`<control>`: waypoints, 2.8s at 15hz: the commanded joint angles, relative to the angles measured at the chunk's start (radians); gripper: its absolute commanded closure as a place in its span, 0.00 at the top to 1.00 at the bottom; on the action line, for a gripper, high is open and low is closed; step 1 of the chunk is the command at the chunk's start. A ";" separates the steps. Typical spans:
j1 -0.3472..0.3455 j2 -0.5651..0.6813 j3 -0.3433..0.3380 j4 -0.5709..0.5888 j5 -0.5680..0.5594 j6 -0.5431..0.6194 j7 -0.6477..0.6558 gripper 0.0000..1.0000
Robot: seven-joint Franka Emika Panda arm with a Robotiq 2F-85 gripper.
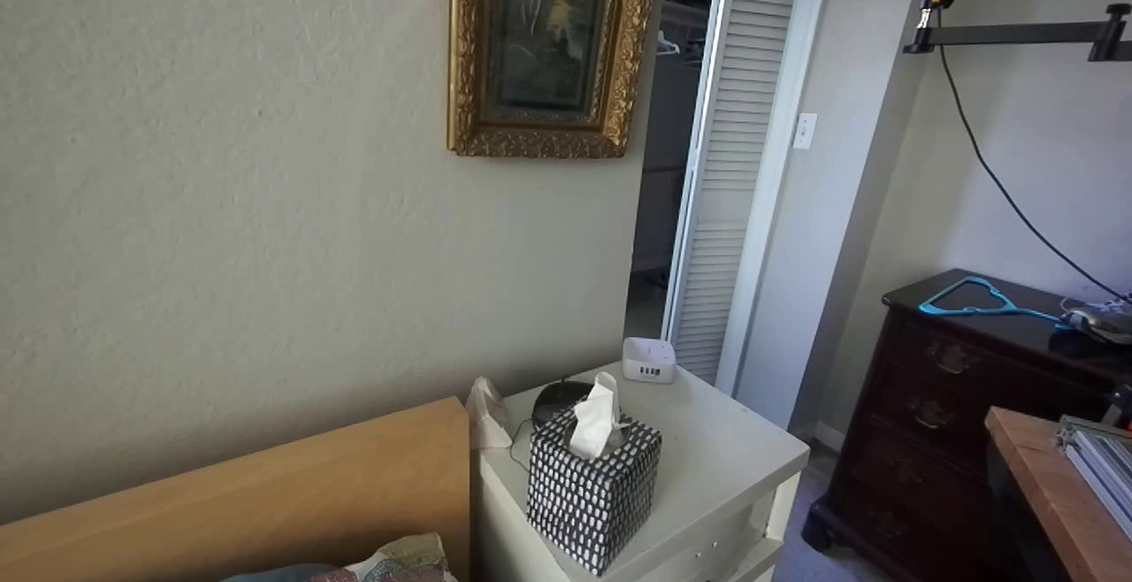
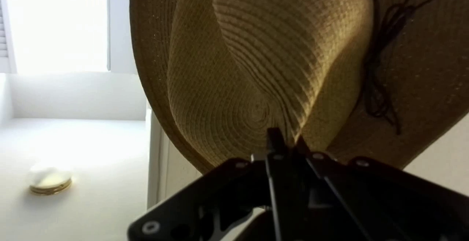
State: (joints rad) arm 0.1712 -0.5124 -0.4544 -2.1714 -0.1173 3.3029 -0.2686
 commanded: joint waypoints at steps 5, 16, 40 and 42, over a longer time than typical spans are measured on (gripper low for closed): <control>-0.298 -0.112 0.158 -0.117 -0.017 -0.130 0.049 0.02; -0.223 0.008 0.125 -0.145 0.062 -0.724 -0.055 0.02; -0.318 0.871 0.335 0.091 0.332 -0.621 -0.124 0.02; -0.321 0.922 0.326 0.101 0.278 -0.549 -0.080 0.02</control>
State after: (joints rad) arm -0.1260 0.3283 -0.1384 -2.1162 0.2430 2.6752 -0.4187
